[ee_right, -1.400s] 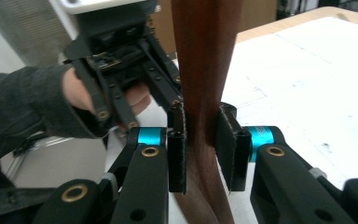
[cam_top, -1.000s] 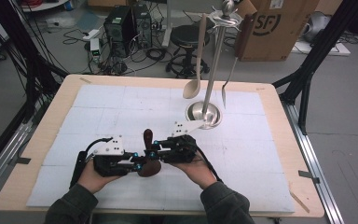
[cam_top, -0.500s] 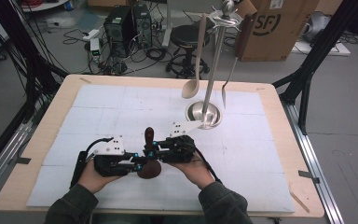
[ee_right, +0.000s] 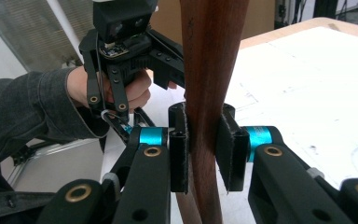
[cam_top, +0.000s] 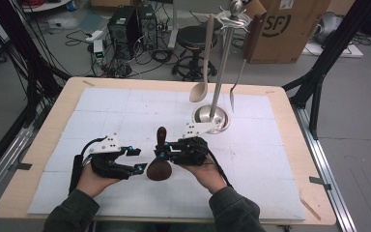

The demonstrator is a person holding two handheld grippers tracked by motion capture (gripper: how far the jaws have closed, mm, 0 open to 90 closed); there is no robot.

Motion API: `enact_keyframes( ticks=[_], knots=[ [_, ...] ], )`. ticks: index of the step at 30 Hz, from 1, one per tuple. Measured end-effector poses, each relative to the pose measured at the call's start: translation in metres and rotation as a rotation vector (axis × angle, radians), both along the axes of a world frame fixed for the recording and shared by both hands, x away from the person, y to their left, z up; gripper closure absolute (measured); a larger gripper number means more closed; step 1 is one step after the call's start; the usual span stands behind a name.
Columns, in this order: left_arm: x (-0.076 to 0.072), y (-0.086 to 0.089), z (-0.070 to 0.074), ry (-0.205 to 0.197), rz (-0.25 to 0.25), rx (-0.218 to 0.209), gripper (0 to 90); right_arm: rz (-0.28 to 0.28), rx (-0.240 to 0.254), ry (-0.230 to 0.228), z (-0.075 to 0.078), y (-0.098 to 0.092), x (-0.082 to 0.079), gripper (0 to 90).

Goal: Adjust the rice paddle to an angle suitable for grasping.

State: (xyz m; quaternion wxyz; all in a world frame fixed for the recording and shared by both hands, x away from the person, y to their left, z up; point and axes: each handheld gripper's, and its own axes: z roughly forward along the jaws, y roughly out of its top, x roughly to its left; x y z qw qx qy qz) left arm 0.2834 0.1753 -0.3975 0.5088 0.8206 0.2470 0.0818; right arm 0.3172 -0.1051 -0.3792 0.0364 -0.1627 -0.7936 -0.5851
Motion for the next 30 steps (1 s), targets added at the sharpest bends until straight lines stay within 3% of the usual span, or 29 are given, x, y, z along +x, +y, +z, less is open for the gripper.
enact_keyframes(
  ticks=[8, 18, 30],
  knots=[
    [0.001, 0.004, -0.001, -0.015, 0.045, 0.008, 30.7, -0.03, 0.008, -0.007, 0.004, -0.012, 0.004, 77.1],
    [0.003, 0.01, -0.002, -0.033, 0.119, 0.023, 29.4, -0.066, 0.002, -0.011, 0.008, -0.027, 0.011, 77.0],
    [0.003, 0.016, -0.002, -0.035, 0.159, 0.019, 24.9, -0.128, 0.012, -0.031, 0.027, -0.05, 0.021, 77.0]
  ],
)
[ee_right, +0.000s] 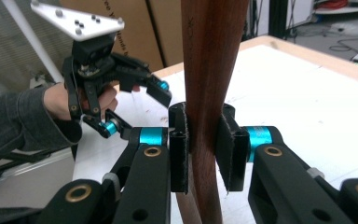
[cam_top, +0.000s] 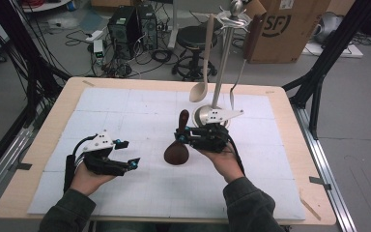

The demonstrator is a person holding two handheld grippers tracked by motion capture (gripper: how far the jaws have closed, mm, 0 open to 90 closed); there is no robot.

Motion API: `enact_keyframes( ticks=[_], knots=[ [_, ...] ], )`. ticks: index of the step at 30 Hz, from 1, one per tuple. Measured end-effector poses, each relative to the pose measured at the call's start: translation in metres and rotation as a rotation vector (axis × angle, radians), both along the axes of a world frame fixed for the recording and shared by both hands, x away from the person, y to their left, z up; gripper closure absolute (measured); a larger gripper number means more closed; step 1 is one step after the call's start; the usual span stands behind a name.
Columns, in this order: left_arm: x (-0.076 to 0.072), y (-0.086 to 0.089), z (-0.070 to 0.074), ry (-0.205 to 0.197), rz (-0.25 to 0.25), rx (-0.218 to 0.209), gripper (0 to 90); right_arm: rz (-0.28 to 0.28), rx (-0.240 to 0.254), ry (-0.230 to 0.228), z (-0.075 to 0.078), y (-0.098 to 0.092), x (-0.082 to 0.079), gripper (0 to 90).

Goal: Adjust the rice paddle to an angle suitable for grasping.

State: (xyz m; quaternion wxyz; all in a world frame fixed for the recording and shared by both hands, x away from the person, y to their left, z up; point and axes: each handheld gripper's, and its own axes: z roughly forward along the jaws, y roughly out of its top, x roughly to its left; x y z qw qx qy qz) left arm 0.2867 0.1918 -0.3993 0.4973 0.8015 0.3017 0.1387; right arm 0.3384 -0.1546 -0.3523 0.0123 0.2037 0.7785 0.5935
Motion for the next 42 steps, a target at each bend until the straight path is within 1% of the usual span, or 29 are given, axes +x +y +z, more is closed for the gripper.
enact_keyframes(
  ticks=[1, 2, 7, 10, 11, 14, 20, 24, 29, 33, 35, 37, 42],
  knots=[
    [0.0, 0.0, 0.0, 0.0, 0.0, 0.0, 24.9, 0.0, 0.0, 0.0, 0.0, 0.0, 0.0, 77.0],
    [0.0, 0.0, 0.0, -0.004, 0.005, 0.004, 24.9, -0.007, 0.005, -0.007, 0.005, -0.004, 0.002, 77.1],
    [-0.001, 0.002, 0.0, -0.017, 0.019, 0.005, 23.2, -0.031, 0.004, -0.014, 0.015, -0.011, 0.006, 77.1],
    [0.0, 0.002, 0.0, -0.015, 0.029, 0.012, 21.4, -0.041, -0.005, -0.021, 0.021, -0.013, 0.008, 77.0],
    [0.0, 0.002, 0.0, -0.015, 0.029, 0.012, 21.1, -0.041, -0.005, -0.021, 0.021, -0.013, 0.008, 77.0],
    [0.0, 0.002, 0.0, -0.011, 0.029, 0.004, 21.1, -0.051, -0.008, -0.035, 0.028, -0.016, 0.012, 77.0],
    [0.0, 0.004, 0.0, -0.012, 0.034, 0.003, 20.9, -0.063, -0.009, -0.041, 0.038, -0.019, 0.016, 77.0],
    [0.001, 0.004, -0.001, -0.007, 0.03, 0.014, 20.5, -0.065, -0.008, -0.046, 0.043, -0.019, 0.019, 77.0],
    [0.001, 0.004, -0.001, -0.005, 0.035, 0.017, 20.2, -0.073, -0.001, -0.045, 0.051, -0.022, 0.024, 77.1],
    [0.001, 0.006, -0.001, -0.001, 0.05, 0.013, 18.5, -0.087, -0.002, -0.056, 0.06, -0.025, 0.028, 77.0],
    [0.002, 0.007, -0.001, -0.002, 0.048, 0.019, 17.4, -0.096, -0.004, -0.063, 0.065, -0.026, 0.03, 77.0],
    [0.002, 0.007, -0.001, -0.001, 0.054, 0.014, 17.1, -0.105, -0.009, -0.069, 0.071, -0.028, 0.033, 77.0],
    [0.002, 0.006, -0.002, 0.009, 0.055, 0.023, 16.0, -0.124, -0.009, -0.075, 0.083, -0.031, 0.039, 77.0]
  ],
)
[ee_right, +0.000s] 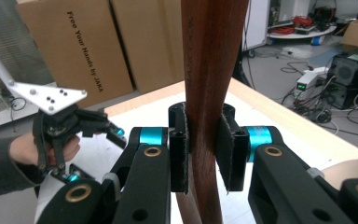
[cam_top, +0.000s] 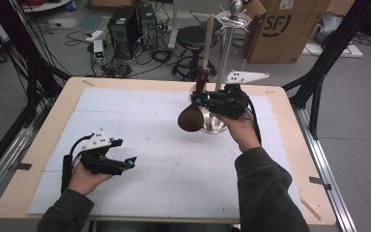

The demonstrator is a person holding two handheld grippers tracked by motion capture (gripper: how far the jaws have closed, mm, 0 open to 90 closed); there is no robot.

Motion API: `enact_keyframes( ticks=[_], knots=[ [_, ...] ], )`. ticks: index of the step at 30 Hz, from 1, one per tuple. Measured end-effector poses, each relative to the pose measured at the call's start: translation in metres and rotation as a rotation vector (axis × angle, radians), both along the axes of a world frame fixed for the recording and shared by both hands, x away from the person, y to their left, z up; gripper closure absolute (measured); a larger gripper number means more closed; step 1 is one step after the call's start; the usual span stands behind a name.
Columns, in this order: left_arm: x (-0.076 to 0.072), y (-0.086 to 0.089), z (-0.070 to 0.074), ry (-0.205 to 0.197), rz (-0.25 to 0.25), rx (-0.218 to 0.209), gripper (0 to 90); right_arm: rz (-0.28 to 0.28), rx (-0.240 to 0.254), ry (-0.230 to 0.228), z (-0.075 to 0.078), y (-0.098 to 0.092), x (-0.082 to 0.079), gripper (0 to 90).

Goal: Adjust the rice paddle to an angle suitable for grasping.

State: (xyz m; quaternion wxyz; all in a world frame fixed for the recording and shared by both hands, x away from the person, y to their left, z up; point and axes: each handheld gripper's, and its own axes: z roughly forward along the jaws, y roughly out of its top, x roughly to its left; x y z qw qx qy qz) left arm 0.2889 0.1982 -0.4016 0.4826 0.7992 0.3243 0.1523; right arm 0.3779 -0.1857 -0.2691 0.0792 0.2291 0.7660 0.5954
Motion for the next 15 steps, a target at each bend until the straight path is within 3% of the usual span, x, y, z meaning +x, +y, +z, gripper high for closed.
enact_keyframes(
  ticks=[15],
  knots=[
    [0.0, 0.002, -0.001, -0.011, 0.017, 0.012, 13.1, -0.039, -0.011, -0.013, 0.027, -0.007, 0.016, 77.0]
  ],
)
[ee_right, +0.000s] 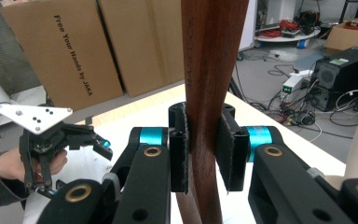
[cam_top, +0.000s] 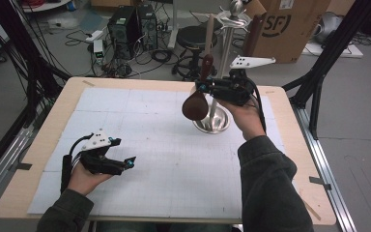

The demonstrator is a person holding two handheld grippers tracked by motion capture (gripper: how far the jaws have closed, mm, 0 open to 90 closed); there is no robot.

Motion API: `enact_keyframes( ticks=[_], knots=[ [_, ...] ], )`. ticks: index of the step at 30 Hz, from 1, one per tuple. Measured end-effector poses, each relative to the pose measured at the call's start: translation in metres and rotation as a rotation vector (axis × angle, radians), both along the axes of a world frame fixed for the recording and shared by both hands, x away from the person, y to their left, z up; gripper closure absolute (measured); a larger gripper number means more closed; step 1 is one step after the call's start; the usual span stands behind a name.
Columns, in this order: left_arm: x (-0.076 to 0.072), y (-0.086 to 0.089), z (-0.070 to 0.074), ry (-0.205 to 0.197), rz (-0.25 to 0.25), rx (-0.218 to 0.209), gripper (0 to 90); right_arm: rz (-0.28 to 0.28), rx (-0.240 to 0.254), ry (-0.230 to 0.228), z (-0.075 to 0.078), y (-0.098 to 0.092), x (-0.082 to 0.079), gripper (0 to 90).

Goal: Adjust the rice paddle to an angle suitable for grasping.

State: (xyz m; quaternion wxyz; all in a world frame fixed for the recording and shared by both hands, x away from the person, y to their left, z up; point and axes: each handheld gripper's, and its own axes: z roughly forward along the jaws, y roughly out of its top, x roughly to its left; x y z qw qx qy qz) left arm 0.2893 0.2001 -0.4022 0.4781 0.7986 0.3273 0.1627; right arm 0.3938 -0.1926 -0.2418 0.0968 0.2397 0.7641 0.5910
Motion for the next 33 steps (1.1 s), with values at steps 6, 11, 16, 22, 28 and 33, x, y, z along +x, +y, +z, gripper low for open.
enact_keyframes(
  ticks=[6, 11, 16, 22, 28, 33],
  knots=[
    [0.0, 0.001, 0.0, -0.007, 0.005, 0.0, 13.0, -0.002, -0.006, -0.004, 0.008, 0.002, 0.003, 77.0],
    [0.0, 0.003, 0.0, -0.014, 0.013, 0.002, 13.0, -0.008, -0.003, -0.014, 0.015, 0.003, 0.006, 77.0],
    [0.0, 0.005, -0.001, -0.014, 0.015, 0.012, 13.0, -0.016, -0.001, -0.014, 0.018, 0.002, 0.008, 77.0],
    [0.001, 0.009, -0.001, -0.013, 0.022, 0.008, 13.0, -0.017, -0.003, -0.018, 0.022, 0.001, 0.01, 77.0],
    [0.001, 0.007, -0.002, -0.012, 0.018, 0.01, 13.0, -0.023, -0.01, -0.026, 0.03, 0.0, 0.011, 77.0],
    [0.0, 0.007, -0.001, -0.015, 0.02, 0.005, 13.0, -0.038, -0.002, -0.028, 0.031, -0.003, 0.013, 77.0]
  ],
)
